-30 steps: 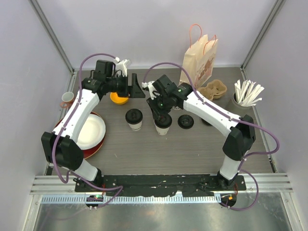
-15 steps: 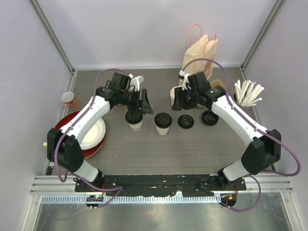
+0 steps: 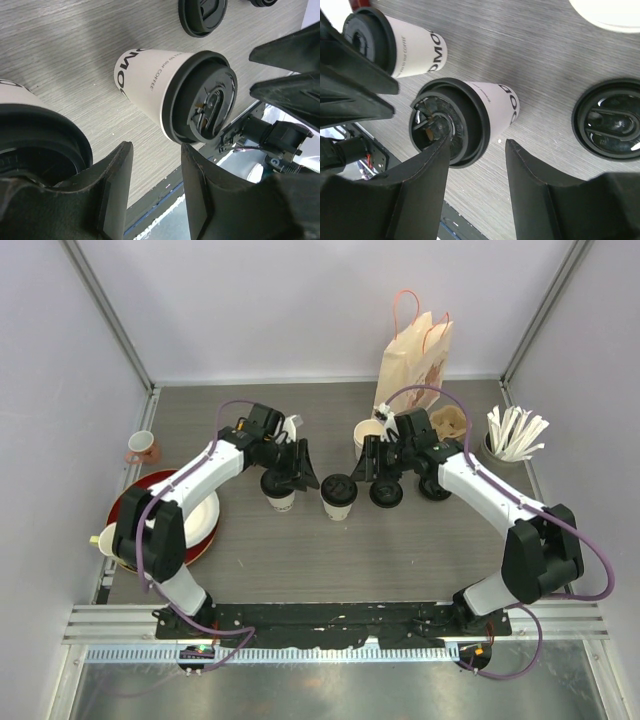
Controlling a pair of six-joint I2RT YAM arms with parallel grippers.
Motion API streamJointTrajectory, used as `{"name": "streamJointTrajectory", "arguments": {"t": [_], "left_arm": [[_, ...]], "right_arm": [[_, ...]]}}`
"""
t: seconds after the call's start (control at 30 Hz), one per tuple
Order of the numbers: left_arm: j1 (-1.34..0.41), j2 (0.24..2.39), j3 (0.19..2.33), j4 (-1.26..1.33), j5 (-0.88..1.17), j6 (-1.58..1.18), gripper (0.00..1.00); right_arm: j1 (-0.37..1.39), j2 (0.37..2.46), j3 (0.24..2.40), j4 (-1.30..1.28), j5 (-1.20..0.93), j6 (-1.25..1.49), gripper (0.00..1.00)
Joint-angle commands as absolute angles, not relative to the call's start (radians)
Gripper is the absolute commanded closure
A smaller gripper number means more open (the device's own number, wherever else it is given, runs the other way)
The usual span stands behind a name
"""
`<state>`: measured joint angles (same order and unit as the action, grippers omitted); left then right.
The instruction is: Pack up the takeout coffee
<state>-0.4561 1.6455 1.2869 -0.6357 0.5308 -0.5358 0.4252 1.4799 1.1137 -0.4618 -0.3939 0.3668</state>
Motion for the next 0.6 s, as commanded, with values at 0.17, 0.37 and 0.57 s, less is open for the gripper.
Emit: {"name": "streamJointTrajectory", "arguments": {"t": [0.17, 0.37, 0.57], "left_arm": [[-0.456, 1.704, 1.281, -0.565, 0.577, -0.594, 0.53], [-0.456, 1.695, 1.263, -0.520, 0.601, -0.615, 0.53], [-0.457, 1.713, 1.243, -0.499, 0.632, -0.641, 0.54]], "right_arm": [[0.422, 1.499, 1.088, -0.328, -0.453, 0.408, 0.47], [0.425, 1.520, 1.086, -0.328, -0.445, 0.402, 0.47], [0.428, 1.531, 1.086, -0.327, -0.460, 0.402, 0.50]]}}
